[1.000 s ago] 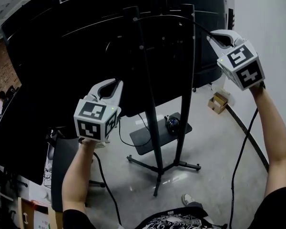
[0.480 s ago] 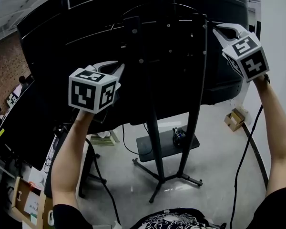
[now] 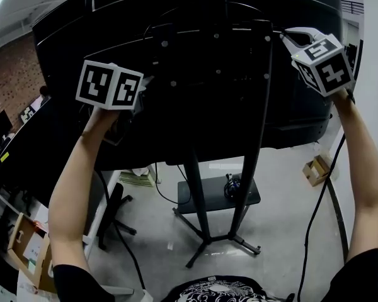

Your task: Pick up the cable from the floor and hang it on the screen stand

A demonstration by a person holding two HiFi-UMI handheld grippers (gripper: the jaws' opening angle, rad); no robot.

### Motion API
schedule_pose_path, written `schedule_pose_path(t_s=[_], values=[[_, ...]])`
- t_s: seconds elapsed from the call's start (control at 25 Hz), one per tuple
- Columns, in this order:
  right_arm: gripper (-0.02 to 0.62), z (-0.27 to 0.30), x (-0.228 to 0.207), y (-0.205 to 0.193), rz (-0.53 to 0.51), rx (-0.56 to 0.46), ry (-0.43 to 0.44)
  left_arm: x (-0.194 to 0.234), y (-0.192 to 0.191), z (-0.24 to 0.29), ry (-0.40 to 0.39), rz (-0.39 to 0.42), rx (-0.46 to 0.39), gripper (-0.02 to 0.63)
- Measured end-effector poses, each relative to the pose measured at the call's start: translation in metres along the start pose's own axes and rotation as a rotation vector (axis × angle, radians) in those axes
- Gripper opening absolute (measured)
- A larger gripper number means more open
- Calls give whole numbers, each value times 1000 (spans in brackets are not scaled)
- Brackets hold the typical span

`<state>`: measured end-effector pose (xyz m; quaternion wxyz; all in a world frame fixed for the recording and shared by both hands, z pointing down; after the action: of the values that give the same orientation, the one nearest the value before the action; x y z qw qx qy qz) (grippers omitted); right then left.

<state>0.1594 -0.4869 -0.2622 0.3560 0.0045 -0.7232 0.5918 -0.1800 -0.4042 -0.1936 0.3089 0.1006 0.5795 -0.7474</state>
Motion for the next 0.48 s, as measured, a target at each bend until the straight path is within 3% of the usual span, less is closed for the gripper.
schedule_pose_path(t_s=[0.28, 0.48], values=[[17, 18, -20, -10, 55, 77, 52, 2, 13, 6, -34, -76, 108, 15], [17, 26, -24, -11, 152, 120, 102, 5, 12, 9, -73, -180, 173, 17]])
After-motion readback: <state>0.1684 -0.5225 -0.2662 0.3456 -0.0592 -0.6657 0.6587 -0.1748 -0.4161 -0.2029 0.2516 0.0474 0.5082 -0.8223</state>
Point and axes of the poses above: the fingertips, and each gripper's own axes: z forward along the fingers, x to its left, y out of its top, the point moved 6 cm from there along -z, backward along the fingers, and after that the axes turned 14 degrees about z, right-handed, at the moved point
